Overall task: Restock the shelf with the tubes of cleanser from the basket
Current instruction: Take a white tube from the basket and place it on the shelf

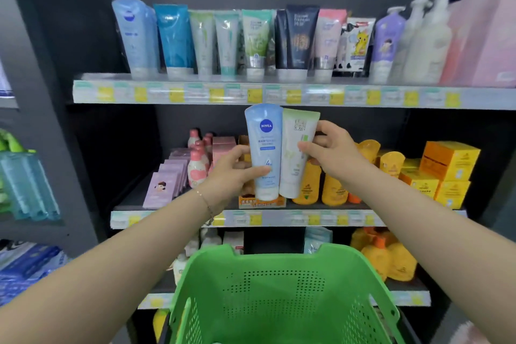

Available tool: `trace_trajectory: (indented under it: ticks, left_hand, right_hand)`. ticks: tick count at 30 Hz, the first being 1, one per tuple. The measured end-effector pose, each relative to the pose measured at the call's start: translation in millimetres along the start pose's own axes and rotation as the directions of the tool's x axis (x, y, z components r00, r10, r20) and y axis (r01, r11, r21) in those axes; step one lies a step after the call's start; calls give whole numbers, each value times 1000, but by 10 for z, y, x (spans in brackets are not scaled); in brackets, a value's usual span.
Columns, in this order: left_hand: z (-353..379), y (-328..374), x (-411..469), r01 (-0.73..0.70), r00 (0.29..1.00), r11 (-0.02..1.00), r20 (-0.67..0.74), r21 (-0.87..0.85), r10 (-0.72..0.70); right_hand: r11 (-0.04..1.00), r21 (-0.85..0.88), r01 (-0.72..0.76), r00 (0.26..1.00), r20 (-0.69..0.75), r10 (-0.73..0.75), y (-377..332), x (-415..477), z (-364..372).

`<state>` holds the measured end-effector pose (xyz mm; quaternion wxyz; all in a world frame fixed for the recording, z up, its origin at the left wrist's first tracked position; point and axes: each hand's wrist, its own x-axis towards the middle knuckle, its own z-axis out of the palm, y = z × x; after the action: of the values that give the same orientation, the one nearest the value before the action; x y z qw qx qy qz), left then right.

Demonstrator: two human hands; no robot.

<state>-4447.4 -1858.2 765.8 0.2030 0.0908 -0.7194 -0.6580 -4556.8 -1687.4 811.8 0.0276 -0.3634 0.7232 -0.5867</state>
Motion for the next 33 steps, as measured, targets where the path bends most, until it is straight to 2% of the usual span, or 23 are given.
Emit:
trace_trajectory:
  ticks: [9, 20, 33]
  left_hand:
    - [-183, 573, 53, -115, 993, 986, 10, 123, 115]
    - [-271, 778, 39, -140, 988, 988, -56, 58, 144]
    - [-597, 1028, 64, -195, 969, 977, -139, 91, 206]
  right_hand:
    - [996, 58, 68, 998, 15, -69, -456, 239, -75]
    - [997, 53, 52, 993, 106, -58, -794, 433, -124]
    - [981, 67, 180, 981, 62, -184, -973, 722, 159]
